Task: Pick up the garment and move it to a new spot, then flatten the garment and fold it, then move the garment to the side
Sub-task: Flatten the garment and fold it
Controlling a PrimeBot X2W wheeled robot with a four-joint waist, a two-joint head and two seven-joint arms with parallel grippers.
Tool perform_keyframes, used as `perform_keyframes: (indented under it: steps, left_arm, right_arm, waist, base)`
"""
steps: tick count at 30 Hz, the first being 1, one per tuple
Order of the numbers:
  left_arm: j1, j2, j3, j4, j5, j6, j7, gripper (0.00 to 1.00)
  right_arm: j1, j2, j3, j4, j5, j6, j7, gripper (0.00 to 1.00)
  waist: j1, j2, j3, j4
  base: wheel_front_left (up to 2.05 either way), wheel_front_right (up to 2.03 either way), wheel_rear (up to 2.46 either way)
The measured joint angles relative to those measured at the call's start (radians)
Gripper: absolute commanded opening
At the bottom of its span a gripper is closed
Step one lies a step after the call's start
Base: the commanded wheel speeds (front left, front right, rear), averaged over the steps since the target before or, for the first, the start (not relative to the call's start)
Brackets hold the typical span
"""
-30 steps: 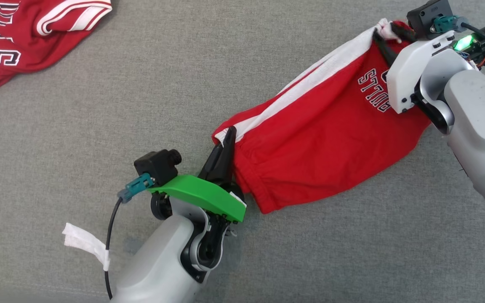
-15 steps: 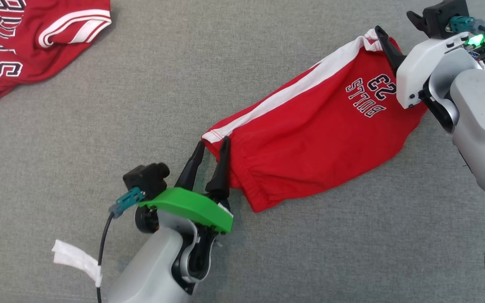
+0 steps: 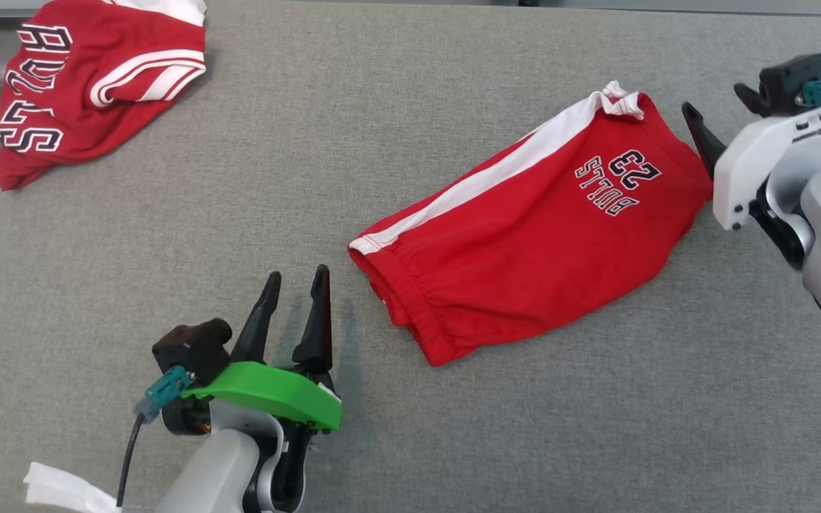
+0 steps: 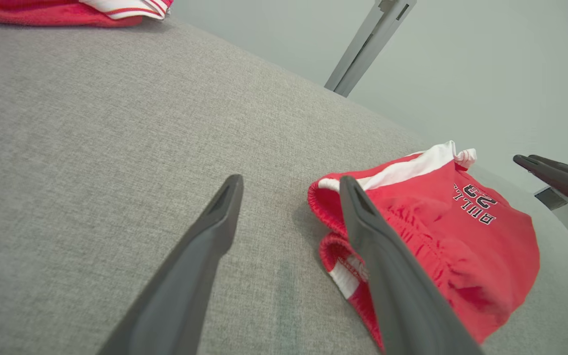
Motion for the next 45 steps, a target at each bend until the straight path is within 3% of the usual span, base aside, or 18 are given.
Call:
perform_keyframes:
  steps: [17, 18, 20, 21, 31, 38, 45]
  left_arm:
    - [0.024, -0.045, 0.148, -0.048, 0.154, -0.012, 0.0, 1.0]
    - [0.033, -0.052, 0.153, -0.049, 0.173, -0.017, 0.0, 1.0]
    - [0.036, -0.059, 0.161, -0.049, 0.177, -0.024, 0.0, 1.0]
    - [0.037, -0.063, 0.166, -0.048, 0.18, -0.026, 0.0, 1.0]
    - [0.053, -0.078, 0.219, -0.041, 0.236, -0.059, 0.0, 1.0]
    - [0.064, -0.086, 0.253, -0.012, 0.258, -0.07, 0.0, 1.0]
    - [0.089, -0.09, 0.273, 0.008, 0.276, -0.087, 0.0, 1.0]
  right_arm:
    - [0.063, 0.009, 0.086, 0.016, 0.148, 0.0, 0.137, 1.0]
    - [0.066, 0.015, 0.093, 0.015, 0.172, -0.001, 0.148, 0.44]
    - [0.069, 0.019, 0.101, 0.012, 0.186, -0.001, 0.156, 0.1]
    - [0.069, 0.02, 0.106, 0.012, 0.19, -0.001, 0.157, 0.0]
    - [0.081, 0.065, 0.088, 0.039, 0.249, 0.0, 0.003, 0.0]
    - [0.159, 0.056, 0.045, 0.052, 0.294, 0.0, -0.114, 0.0]
    - [0.266, 0.045, -0.037, 0.052, 0.316, 0.0, -0.158, 0.0]
  waist:
    - [0.0, 0.0, 0.024, 0.041]
    - [0.0, 0.0, 0.02, 0.044]
    - [0.0, 0.0, 0.015, 0.044]
    - [0.0, 0.0, 0.012, 0.044]
    - [0.0, 0.0, -0.011, -0.01]
    - [0.0, 0.0, -0.045, -0.077]
    - [0.0, 0.0, -0.082, -0.158]
  base:
    - [0.0, 0.0, 0.0]
    - [0.0, 0.0, 0.0]
    - [0.0, 0.0, 0.0]
    - [0.0, 0.0, 0.0]
    - [0.0, 0.0, 0.0]
    - [0.0, 0.0, 0.0]
    - [0.0, 0.0, 0.0]
